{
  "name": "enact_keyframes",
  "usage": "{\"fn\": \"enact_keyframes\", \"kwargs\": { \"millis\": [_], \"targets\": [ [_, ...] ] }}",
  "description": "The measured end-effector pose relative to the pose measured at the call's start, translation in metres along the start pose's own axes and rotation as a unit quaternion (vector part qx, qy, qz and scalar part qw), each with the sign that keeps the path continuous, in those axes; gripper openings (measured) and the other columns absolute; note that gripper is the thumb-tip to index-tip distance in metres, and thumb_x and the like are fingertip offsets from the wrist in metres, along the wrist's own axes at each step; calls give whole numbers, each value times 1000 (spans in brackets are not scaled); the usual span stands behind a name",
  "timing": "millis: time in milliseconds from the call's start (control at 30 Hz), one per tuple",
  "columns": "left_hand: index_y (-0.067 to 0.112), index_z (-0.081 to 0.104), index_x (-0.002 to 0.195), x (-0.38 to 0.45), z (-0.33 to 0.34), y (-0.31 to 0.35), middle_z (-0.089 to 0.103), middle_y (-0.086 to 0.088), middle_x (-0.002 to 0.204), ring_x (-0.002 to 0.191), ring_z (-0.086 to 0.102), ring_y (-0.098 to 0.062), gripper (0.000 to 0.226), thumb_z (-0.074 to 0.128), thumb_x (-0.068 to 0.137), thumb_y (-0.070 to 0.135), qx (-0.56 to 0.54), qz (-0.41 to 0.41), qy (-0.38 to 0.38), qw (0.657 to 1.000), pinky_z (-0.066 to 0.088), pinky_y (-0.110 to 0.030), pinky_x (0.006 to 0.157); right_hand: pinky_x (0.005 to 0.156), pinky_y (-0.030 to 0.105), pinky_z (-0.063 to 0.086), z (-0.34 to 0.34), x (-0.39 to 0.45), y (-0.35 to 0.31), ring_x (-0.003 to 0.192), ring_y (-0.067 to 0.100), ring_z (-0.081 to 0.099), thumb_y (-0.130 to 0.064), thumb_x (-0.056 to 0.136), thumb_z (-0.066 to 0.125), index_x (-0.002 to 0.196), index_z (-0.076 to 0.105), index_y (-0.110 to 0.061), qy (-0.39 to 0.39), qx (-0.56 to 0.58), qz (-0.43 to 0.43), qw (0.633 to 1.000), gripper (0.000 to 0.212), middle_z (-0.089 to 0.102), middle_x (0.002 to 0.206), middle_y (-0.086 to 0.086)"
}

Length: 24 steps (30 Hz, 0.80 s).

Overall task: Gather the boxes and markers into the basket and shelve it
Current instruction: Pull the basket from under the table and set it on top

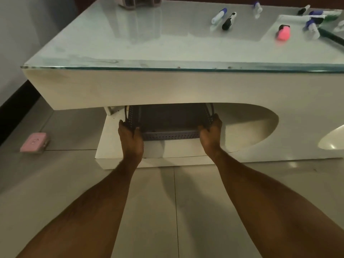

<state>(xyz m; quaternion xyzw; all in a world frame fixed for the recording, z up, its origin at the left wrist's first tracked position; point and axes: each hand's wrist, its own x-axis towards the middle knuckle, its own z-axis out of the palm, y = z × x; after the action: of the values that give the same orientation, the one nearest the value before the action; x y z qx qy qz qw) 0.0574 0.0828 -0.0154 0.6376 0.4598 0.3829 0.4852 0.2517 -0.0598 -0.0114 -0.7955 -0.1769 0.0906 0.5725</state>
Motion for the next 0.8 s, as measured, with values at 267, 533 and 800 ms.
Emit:
{"fn": "enact_keyframes", "kwargs": {
  "millis": [267,533,800],
  "targets": [
    [9,44,145,-7,-2,6,57,-6,131,114,55,-22,46,47,101,-2,-116,-74,-1,990,50,-27,96,75,5,54,-8,-17,-5,92,7,63,12,88,64,129,54,-2,36,106,29,993,44,62,112,5],
    [3,51,139,-48,-22,1,63,-7,121,102,63,-17,36,51,103,4,-144,-60,10,988,58,-18,83,87,16,52,-31,-68,-12,100,13,59,5,85,61,131,51,-6,47,132,64,988,48,59,112,-1],
    [-3,51,136,-140,-81,45,60,-5,115,100,58,-17,42,45,95,-12,-124,-86,3,989,52,-11,80,67,-1,45,-89,-166,-59,80,-6,59,19,83,60,123,52,-7,64,85,106,989,48,59,100,-8]
  ]
}}
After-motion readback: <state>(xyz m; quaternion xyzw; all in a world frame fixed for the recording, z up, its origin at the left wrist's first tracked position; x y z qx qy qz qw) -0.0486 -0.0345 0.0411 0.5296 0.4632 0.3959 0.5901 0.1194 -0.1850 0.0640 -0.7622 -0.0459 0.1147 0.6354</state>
